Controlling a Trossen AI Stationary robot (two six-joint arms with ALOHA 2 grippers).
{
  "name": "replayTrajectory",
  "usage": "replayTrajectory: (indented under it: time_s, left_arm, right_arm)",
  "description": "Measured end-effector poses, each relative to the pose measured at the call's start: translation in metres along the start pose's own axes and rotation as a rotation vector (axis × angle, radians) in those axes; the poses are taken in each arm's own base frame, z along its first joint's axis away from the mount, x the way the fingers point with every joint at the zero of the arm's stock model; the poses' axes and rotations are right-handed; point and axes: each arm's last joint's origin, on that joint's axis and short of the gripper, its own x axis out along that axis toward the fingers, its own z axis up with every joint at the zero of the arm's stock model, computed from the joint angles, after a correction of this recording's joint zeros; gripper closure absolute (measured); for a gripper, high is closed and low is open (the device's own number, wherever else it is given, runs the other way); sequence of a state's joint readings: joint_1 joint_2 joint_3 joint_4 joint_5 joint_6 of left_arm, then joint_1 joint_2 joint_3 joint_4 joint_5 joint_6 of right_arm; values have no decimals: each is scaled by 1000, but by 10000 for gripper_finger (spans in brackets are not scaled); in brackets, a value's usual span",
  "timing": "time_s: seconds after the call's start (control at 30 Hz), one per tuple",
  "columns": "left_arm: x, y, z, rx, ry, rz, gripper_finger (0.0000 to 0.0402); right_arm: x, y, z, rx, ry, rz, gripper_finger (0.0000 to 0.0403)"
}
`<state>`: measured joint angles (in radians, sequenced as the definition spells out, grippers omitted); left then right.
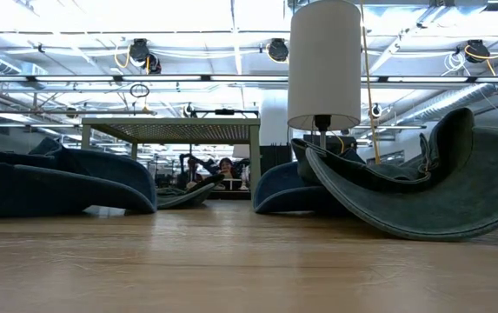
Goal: Pick & Place hat
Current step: Put the right gray cap on the shelf
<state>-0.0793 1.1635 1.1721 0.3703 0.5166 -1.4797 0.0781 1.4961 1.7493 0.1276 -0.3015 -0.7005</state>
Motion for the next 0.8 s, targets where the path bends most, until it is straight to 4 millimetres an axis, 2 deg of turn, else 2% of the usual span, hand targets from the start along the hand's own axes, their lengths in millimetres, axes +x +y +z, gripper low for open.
replayTrajectory:
  time_s: [0.43, 0.63, 0.8]
  left_arm:
    - [-1, -2, 0, -13, -2, -16, 318]
    - [-2, -8, 2, 20, -13, -66, 386]
    - [-5, -14, 6, 53, -26, -120, 387]
  right_arm:
    - [-5, -3, 6, -25, -2, -14, 394]
    - [-5, -1, 3, -14, 25, 1, 367]
    - [-5, 6, -2, 46, 89, 58, 316]
